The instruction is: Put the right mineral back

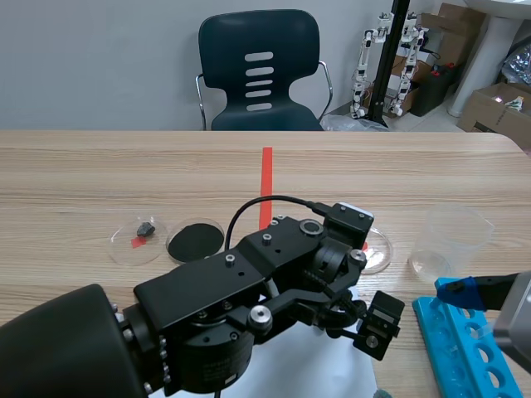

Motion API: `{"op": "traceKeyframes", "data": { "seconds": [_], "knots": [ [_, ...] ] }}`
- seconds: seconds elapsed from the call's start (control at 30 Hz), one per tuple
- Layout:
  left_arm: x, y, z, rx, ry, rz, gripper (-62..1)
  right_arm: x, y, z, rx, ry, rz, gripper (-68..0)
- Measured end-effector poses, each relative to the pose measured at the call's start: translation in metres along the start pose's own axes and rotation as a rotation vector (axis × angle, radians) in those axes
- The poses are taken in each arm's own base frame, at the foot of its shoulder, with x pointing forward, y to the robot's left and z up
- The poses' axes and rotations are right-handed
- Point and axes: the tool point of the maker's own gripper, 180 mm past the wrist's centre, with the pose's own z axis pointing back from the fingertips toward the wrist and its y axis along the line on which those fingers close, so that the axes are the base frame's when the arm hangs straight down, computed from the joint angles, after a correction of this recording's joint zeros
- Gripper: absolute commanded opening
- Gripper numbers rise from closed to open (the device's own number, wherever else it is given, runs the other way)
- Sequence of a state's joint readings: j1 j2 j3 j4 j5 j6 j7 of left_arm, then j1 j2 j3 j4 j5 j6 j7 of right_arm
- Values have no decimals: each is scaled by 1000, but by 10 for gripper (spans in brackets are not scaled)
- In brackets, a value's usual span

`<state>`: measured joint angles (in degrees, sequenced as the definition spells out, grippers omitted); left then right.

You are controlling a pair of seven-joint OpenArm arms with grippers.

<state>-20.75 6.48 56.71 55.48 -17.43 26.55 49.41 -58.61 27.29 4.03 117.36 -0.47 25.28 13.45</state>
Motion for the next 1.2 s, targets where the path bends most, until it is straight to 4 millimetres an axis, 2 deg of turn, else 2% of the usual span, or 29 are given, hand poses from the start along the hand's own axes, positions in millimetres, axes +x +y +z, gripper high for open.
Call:
{"op": "traceKeyframes", "data": {
  "seconds": [0.13,0.4,0.6,1.2],
  "knots": [
    [2,-1,2,-5,-7,0,14,0,0,0,0,0,0,-67],
    [12,1,22,-31,-86,1,14,0,0,0,0,0,0,-67],
    [6,13,21,-8,-81,-5,14,0,0,0,0,0,0,-67],
    [12,14,22,-3,-110,-10,14,0,0,0,0,0,0,-67]
  ]
}}
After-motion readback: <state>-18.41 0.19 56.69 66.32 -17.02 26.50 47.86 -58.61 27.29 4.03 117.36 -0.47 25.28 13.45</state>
